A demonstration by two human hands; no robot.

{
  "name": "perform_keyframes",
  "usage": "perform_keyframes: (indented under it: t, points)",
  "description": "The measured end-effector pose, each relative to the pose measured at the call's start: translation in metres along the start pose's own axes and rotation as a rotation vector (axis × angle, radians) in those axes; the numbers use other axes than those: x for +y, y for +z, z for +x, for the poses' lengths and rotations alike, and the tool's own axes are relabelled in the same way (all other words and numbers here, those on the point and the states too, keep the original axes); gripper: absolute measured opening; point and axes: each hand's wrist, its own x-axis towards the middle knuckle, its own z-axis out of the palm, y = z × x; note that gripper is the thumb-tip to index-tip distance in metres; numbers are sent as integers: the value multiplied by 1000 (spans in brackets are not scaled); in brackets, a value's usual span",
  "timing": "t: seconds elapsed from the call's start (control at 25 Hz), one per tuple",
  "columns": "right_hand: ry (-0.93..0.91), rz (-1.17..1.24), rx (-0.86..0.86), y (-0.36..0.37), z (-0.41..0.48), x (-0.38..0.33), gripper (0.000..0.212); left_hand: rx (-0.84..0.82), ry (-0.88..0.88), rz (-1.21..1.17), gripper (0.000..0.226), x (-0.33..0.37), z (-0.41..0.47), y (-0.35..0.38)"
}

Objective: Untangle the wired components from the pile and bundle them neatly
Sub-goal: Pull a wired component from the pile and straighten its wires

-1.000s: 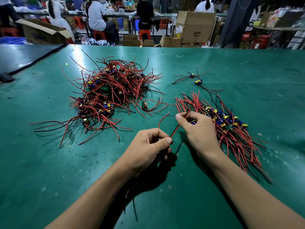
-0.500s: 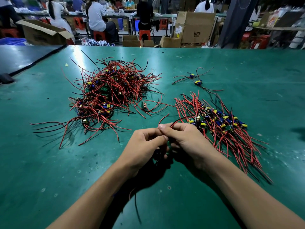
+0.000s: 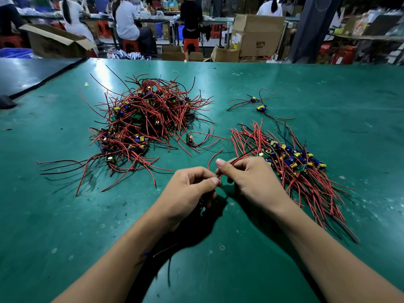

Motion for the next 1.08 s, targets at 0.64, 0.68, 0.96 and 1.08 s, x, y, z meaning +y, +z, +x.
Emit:
perform_keyframes:
  t: [0.64,0.68,0.96,1.08]
  points:
    - [146,519,187,0,4,3,41,1,-4,-41,11,-1,1,-7]
    - [196,610,155,-2,5,1,38,2,-3,-47,11,-1,1,-8]
    - [407,867,-160,-19,8,0,33,-24,-3,-85,11,-3,1,-11]
    - [427,855,-163,-17,8,0,32,-7,-9,-64,11,-4,2,-13]
